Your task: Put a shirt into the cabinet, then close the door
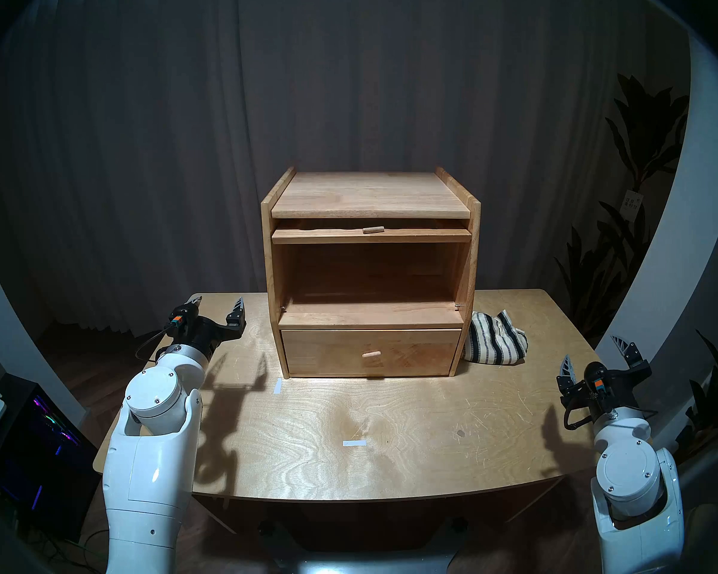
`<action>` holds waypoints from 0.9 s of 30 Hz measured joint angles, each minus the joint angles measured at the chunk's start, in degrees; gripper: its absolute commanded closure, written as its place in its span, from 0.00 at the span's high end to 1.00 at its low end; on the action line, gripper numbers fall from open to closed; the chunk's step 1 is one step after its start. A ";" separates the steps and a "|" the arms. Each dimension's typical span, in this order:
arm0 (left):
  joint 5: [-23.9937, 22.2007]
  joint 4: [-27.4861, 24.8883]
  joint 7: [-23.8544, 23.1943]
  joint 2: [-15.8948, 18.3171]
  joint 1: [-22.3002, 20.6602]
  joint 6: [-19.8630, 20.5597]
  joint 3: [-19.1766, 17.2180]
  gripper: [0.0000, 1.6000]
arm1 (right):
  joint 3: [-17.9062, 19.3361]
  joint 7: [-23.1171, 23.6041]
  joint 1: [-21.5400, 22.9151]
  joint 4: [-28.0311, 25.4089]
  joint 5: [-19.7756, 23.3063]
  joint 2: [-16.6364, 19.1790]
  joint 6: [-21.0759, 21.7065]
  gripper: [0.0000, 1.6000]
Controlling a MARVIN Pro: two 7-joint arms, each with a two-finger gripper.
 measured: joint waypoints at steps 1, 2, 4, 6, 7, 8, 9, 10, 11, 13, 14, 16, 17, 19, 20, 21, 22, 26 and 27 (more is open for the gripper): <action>0.00 0.03 -0.04 0.00 0.00 0.00 0.00 1.00 | -0.48 1.29 0.50 0.86 -1.40 0.75 0.20 1.00; 0.00 0.08 -0.07 0.01 0.00 0.00 0.00 1.00 | -1.02 2.54 0.95 1.83 -2.67 1.45 0.33 1.00; 0.01 0.14 -0.11 0.01 0.00 0.00 0.00 1.00 | -1.82 4.24 1.63 3.32 -4.29 2.38 0.40 1.00; 0.01 0.21 -0.18 0.02 0.00 0.00 -0.01 1.00 | -3.39 7.02 2.82 5.62 -6.55 3.82 0.41 1.00; 0.01 0.23 -0.21 0.02 0.00 0.00 -0.01 1.00 | -4.11 8.19 3.35 6.51 -7.36 4.44 0.37 1.00; 0.02 0.25 -0.24 0.02 0.00 0.00 -0.01 1.00 | -4.91 9.40 3.95 7.42 -8.20 5.09 0.26 1.00; 0.02 0.28 -0.26 0.03 0.00 0.00 -0.01 1.00 | -5.48 10.27 4.39 8.08 -8.79 5.55 0.16 1.00; 0.02 0.31 -0.29 0.03 0.00 0.00 -0.01 1.00 | -6.16 11.40 4.96 8.88 -9.49 6.15 0.02 1.00; 0.02 0.34 -0.31 0.03 0.00 0.00 -0.02 1.00 | -6.88 12.60 5.58 9.74 -10.26 6.80 -0.17 1.00; 0.02 0.39 -0.35 0.04 0.00 0.00 -0.02 1.00 | -8.09 14.99 6.79 11.35 -11.67 8.06 -0.57 1.00; 0.02 0.40 -0.37 0.04 0.00 0.00 -0.02 1.00 | -8.51 15.98 7.27 11.94 -12.23 8.57 -0.75 1.00; 0.03 0.43 -0.41 0.05 0.00 -0.01 -0.03 1.00 | -9.40 18.45 8.48 13.32 -13.67 9.86 -1.32 1.00; 0.03 0.44 -0.45 0.05 0.00 -0.01 -0.03 1.00 | -9.84 19.68 9.08 13.91 -14.36 10.50 -1.65 1.00; 0.04 0.47 -0.50 0.06 0.00 -0.01 -0.03 1.00 | -10.48 21.59 10.06 14.72 -15.32 11.55 -2.20 1.00; 0.04 0.48 -0.52 0.06 0.00 -0.01 -0.03 1.00 | -10.77 22.49 10.59 15.09 -15.75 12.13 -2.49 1.00; 0.04 0.50 -0.54 0.06 0.00 -0.01 -0.03 1.00 | -11.03 23.34 11.12 15.44 -16.14 12.70 -2.78 1.00; 0.04 0.51 -0.57 0.06 0.00 -0.01 -0.04 1.00 | -11.42 24.55 11.89 16.00 -16.64 13.51 -3.20 1.00; 0.05 0.55 -0.64 0.07 -0.01 -0.01 -0.06 1.00 | -12.53 27.93 14.12 17.86 -17.97 15.85 -4.53 1.00; 0.05 0.56 -0.67 0.07 -0.01 -0.01 -0.06 1.00 | -13.01 29.03 14.87 18.64 -18.37 16.65 -5.05 1.00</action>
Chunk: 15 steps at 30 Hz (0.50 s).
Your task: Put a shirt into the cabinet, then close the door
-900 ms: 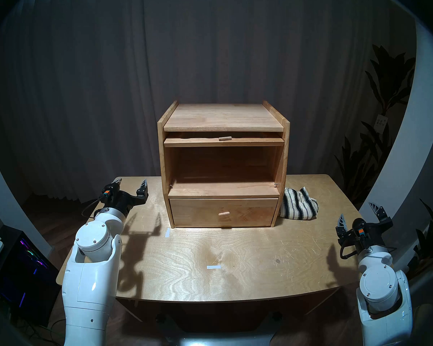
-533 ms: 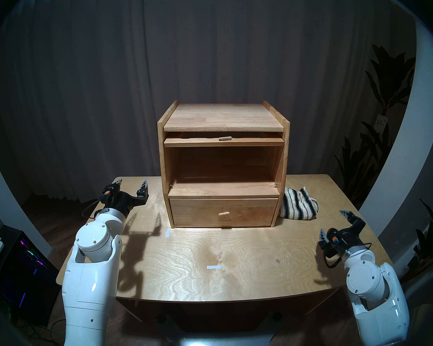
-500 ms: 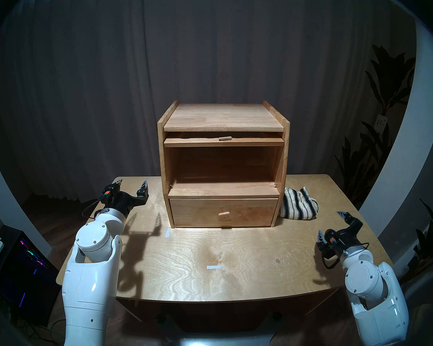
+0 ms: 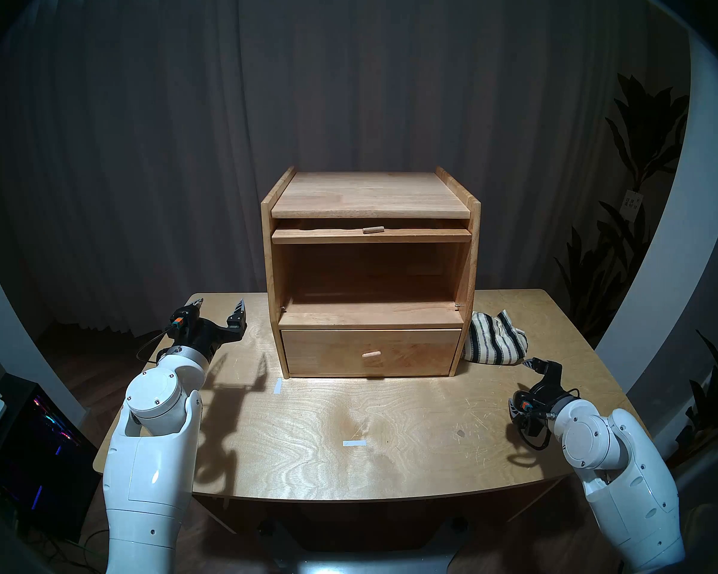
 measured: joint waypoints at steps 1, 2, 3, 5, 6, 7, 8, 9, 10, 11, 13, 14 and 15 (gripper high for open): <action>0.00 0.00 -0.02 0.00 0.00 0.00 0.00 1.00 | -0.25 0.53 0.44 0.36 -0.19 0.45 -0.30 1.00; 0.01 0.01 -0.03 0.00 0.00 0.00 -0.01 1.00 | -0.66 1.42 1.29 0.92 -0.53 1.28 -0.93 1.00; 0.01 0.01 -0.04 0.00 0.00 0.00 -0.01 1.00 | -0.86 1.79 1.69 1.19 -0.67 1.66 -1.21 1.00; 0.01 0.02 -0.06 0.01 0.00 0.00 -0.01 1.00 | -1.52 3.06 3.17 2.24 -1.12 3.02 -2.21 1.00; 0.01 0.02 -0.06 0.01 0.00 0.00 -0.02 1.00 | -1.75 3.39 3.67 2.65 -1.24 3.44 -2.55 1.00; 0.01 0.02 -0.06 0.01 -0.01 0.00 -0.02 1.00 | -1.99 3.72 4.22 3.07 -1.38 3.90 -2.92 1.00; 0.02 0.03 -0.07 0.01 0.00 0.00 -0.02 1.00 | -2.41 4.22 5.11 3.84 -1.58 4.51 -3.48 1.00; 0.02 0.03 -0.07 0.01 0.00 0.00 -0.02 1.00 | -2.61 4.42 5.59 4.24 -1.68 4.82 -3.78 1.00; 0.02 0.03 -0.07 0.01 0.00 0.00 -0.02 1.00 | -2.82 4.65 6.13 4.69 -1.80 5.17 -4.09 1.00; 0.02 0.03 -0.08 0.01 0.00 0.00 -0.03 1.00 | -3.16 4.96 6.96 5.45 -1.96 5.61 -4.54 1.00; 0.03 0.04 -0.08 0.01 0.00 0.00 -0.03 1.00 | -3.58 5.27 8.10 6.50 -2.12 6.08 -5.12 1.00; 0.03 0.04 -0.08 0.01 0.00 0.00 -0.03 1.00 | -3.87 5.46 8.88 7.22 -2.21 6.32 -5.45 1.00; 0.03 0.04 -0.09 0.02 0.00 0.00 -0.04 1.00 | -4.07 5.55 9.43 7.73 -2.25 6.47 -5.69 1.00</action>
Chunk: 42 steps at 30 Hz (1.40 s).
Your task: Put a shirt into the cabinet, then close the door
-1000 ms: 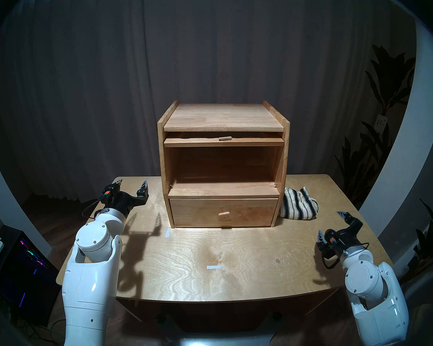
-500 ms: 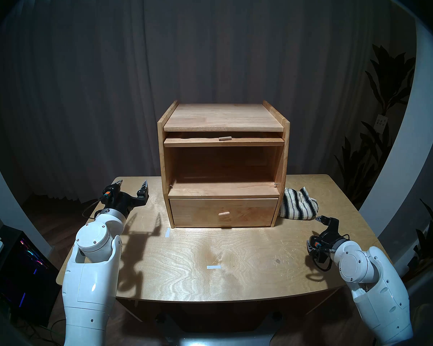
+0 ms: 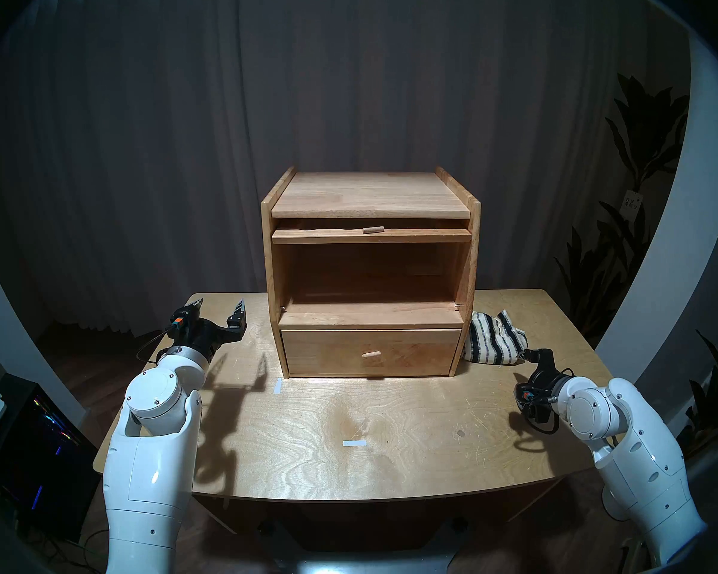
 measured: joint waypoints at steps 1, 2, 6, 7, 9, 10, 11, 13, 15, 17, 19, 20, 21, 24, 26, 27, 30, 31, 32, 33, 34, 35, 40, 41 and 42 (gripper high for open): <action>0.00 0.01 0.00 0.00 0.00 0.00 0.00 1.00 | -0.35 0.13 0.88 0.82 -0.06 0.17 -0.37 1.00; 0.00 0.01 -0.01 0.00 0.00 0.00 0.00 1.00 | -0.56 0.19 1.37 1.31 -0.08 0.22 -0.54 1.00; 0.01 0.02 -0.02 0.01 0.00 0.00 -0.01 1.00 | -1.72 0.25 4.05 3.82 -0.16 0.16 -1.36 1.00; 0.02 0.02 -0.02 0.01 0.00 0.00 -0.01 1.00 | -2.10 0.20 4.85 4.62 -0.18 -0.03 -1.53 1.00; 0.02 0.03 -0.03 0.01 0.00 0.00 -0.02 1.00 | -2.86 -0.26 6.49 6.14 -0.25 -0.57 -1.78 1.00; 0.02 0.03 -0.03 0.01 0.00 0.00 -0.02 1.00 | -3.16 -0.52 7.12 6.71 -0.29 -0.83 -1.86 1.00; 0.02 0.03 -0.04 0.01 0.00 0.00 -0.02 1.00 | -3.36 -0.67 7.49 7.07 -0.31 -0.99 -1.90 1.00; 0.03 0.05 -0.05 0.01 0.00 0.00 -0.02 1.00 | -4.36 -1.37 9.31 8.77 -0.40 -1.85 -2.01 1.00; 0.03 0.05 -0.06 0.02 0.00 0.00 -0.02 1.00 | -5.07 -1.87 10.71 10.10 -0.45 -2.56 -2.06 1.00; 0.03 0.06 -0.07 0.02 0.00 0.00 -0.03 1.00 | -5.84 -2.48 12.31 11.79 -0.51 -3.37 -2.17 1.00; 0.04 0.06 -0.07 0.02 0.00 0.00 -0.03 1.00 | -6.40 -2.95 13.74 13.35 -0.57 -4.03 -2.24 1.00; 0.04 0.06 -0.07 0.02 0.00 0.00 -0.03 1.00 | -6.62 -3.11 14.35 14.00 -0.60 -4.28 -2.26 1.00; 0.04 0.06 -0.07 0.02 0.00 0.00 -0.03 1.00 | -6.95 -3.29 15.31 14.97 -0.65 -4.64 -2.29 1.00; 0.04 0.06 -0.07 0.02 0.00 0.00 -0.04 1.00 | -7.66 -3.46 17.53 17.21 -0.79 -5.34 -2.33 1.00; 0.05 0.06 -0.06 0.02 0.00 0.00 -0.04 1.00 | -8.14 -3.24 19.09 18.75 -0.87 -5.71 -2.33 1.00; 0.05 0.05 -0.05 0.02 0.00 0.00 -0.04 1.00 | -8.42 -2.93 20.13 19.79 -0.90 -5.92 -2.33 1.00; 0.05 0.03 0.01 0.02 0.00 0.00 -0.05 1.00 | -8.93 -2.47 22.18 22.00 -0.93 -6.34 -2.33 0.44; 0.05 0.03 0.03 0.02 0.00 0.00 -0.05 1.00 | -9.02 -2.41 22.61 22.49 -0.92 -6.44 -2.33 0.23; 0.05 0.02 0.05 0.02 0.00 0.00 -0.05 1.00 | -9.19 -2.25 23.29 23.33 -0.92 -6.61 -2.33 0.00; 0.05 0.02 0.07 0.02 0.00 0.00 -0.05 1.00 | -9.33 -2.10 23.61 24.02 -0.92 -6.72 -2.33 0.00; 0.05 0.02 0.09 0.02 0.00 0.00 -0.06 1.00 | -9.49 -1.98 23.86 24.83 -0.90 -6.86 -2.33 0.00; 0.06 0.01 0.12 0.01 -0.01 0.00 -0.06 1.00 | -9.68 -1.93 24.21 25.97 -0.79 -7.09 -2.35 0.00; 0.06 -0.07 0.40 -0.02 0.00 0.00 -0.06 1.00 | -9.56 -2.16 27.07 29.81 0.85 -7.82 -3.86 0.00; 0.07 -0.08 0.43 -0.03 0.00 0.00 -0.06 1.00 | -9.47 -2.22 27.26 30.13 1.08 -7.88 -4.04 0.00; 0.07 -0.12 0.55 -0.04 0.01 0.00 -0.06 1.00 | -9.06 -2.50 27.73 31.12 1.93 -8.13 -4.66 0.00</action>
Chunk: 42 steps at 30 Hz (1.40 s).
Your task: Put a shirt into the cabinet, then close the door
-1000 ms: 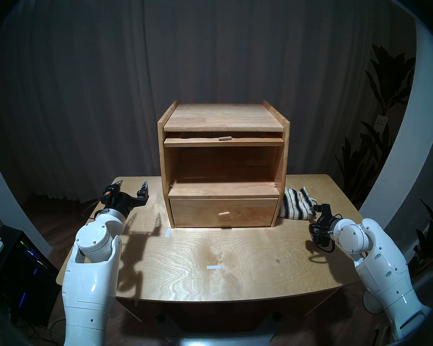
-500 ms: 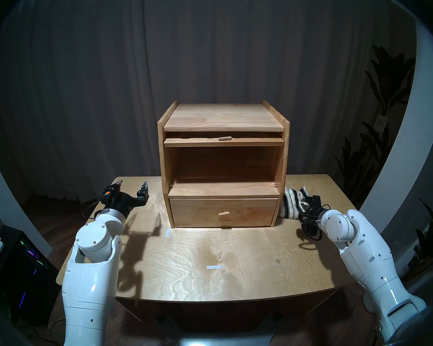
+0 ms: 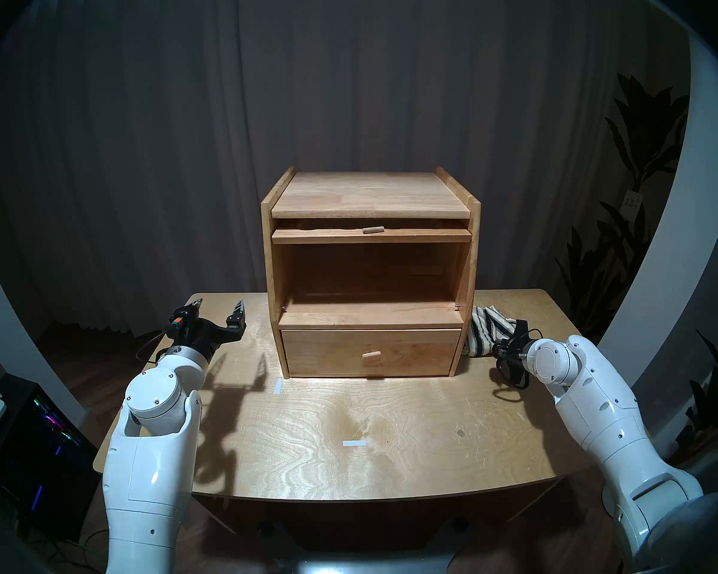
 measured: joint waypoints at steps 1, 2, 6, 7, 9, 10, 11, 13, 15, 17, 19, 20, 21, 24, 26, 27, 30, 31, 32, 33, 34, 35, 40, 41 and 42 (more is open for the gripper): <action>0.00 -0.02 0.11 -0.01 0.00 0.00 0.00 1.00 | 0.51 -0.30 0.26 0.75 0.83 -0.22 -0.57 0.00; 0.01 -0.04 0.24 -0.03 0.00 0.00 0.00 1.00 | 1.22 -0.85 0.49 1.67 2.00 -0.52 -1.36 0.00; 0.01 -0.07 0.52 -0.06 0.01 0.01 0.01 1.00 | 3.72 -2.62 -0.40 2.12 6.51 -1.38 -2.59 0.00; 0.01 -0.07 0.59 -0.07 0.01 0.00 0.01 1.00 | 4.59 -3.07 -1.13 1.48 8.12 -1.65 -2.72 0.00; 0.01 -0.07 0.69 -0.07 0.01 0.00 0.03 1.00 | 6.27 -3.86 -2.45 0.05 11.07 -2.23 -3.03 0.00; 0.01 -0.07 0.76 -0.07 0.01 0.00 0.05 1.00 | 7.36 -4.30 -3.12 -0.74 12.76 -2.62 -3.31 0.00; 0.01 -0.05 0.79 -0.07 0.01 0.00 0.05 1.00 | 7.98 -4.51 -3.46 -1.21 13.59 -2.81 -3.45 0.00; 0.01 0.00 0.89 -0.07 0.01 0.00 0.05 1.00 | 9.90 -5.17 -4.41 -2.71 15.90 -3.33 -3.99 0.00; 0.01 0.04 0.97 -0.07 0.00 0.00 0.07 1.00 | 11.28 -5.67 -4.98 -3.79 17.54 -3.69 -4.52 0.00; 0.01 0.10 1.07 -0.07 0.00 0.00 0.08 1.00 | 12.80 -6.22 -5.69 -5.35 19.44 -4.16 -5.26 0.00; 0.01 0.13 1.13 -0.07 0.00 0.00 0.08 1.00 | 13.75 -6.58 -6.12 -6.48 20.69 -4.51 -5.83 0.00; 0.01 0.14 1.18 -0.07 0.00 0.00 0.08 1.00 | 14.31 -6.79 -6.34 -7.14 21.48 -4.75 -6.21 0.00; 0.01 0.16 1.21 -0.07 0.00 0.00 0.08 1.00 | 14.77 -6.95 -6.51 -7.71 22.15 -4.96 -6.55 0.00; 0.01 0.27 1.33 -0.07 0.00 0.01 0.09 1.00 | 16.07 -7.40 -6.87 -9.82 24.57 -5.79 -7.82 0.00; 0.02 0.34 1.40 -0.07 0.01 0.01 0.10 1.00 | 16.55 -7.55 -6.90 -10.95 25.76 -6.27 -8.47 0.00; 0.02 0.38 1.45 -0.07 0.01 0.01 0.10 1.00 | 16.81 -7.63 -6.92 -11.72 26.67 -6.65 -8.97 0.00; 0.02 0.50 1.54 -0.07 0.02 0.01 0.10 1.00 | 17.28 -7.74 -7.01 -13.70 28.94 -7.73 -10.17 0.00; 0.03 0.56 1.58 -0.07 0.02 0.01 0.11 1.00 | 17.42 -7.77 -7.06 -14.44 29.80 -8.15 -10.62 0.00; 0.03 0.59 1.61 -0.07 0.02 0.01 0.11 1.00 | 17.52 -7.78 -7.12 -14.90 30.34 -8.41 -10.89 0.00; 0.03 0.63 1.65 -0.07 0.02 0.01 0.11 1.00 | 17.71 -7.82 -7.27 -15.79 31.30 -8.87 -11.42 0.00; 0.03 0.65 1.68 -0.06 0.02 0.01 0.11 1.00 | 17.83 -7.85 -7.38 -16.30 31.83 -9.12 -11.70 0.00; 0.03 0.71 1.72 -0.06 0.02 0.01 0.11 1.00 | 18.09 -7.93 -7.60 -17.22 32.74 -9.55 -12.23 0.00; 0.03 0.88 1.87 -0.06 0.02 0.01 0.12 1.00 | 19.16 -8.28 -8.59 -19.93 35.30 -10.61 -13.89 0.00; 0.03 0.94 1.90 -0.06 0.02 0.01 0.12 1.00 | 19.49 -8.37 -8.91 -20.70 35.87 -10.82 -14.32 0.00; 0.04 1.00 1.93 -0.06 0.02 0.01 0.12 1.00 | 19.91 -8.51 -9.26 -21.53 36.50 -11.03 -14.86 0.00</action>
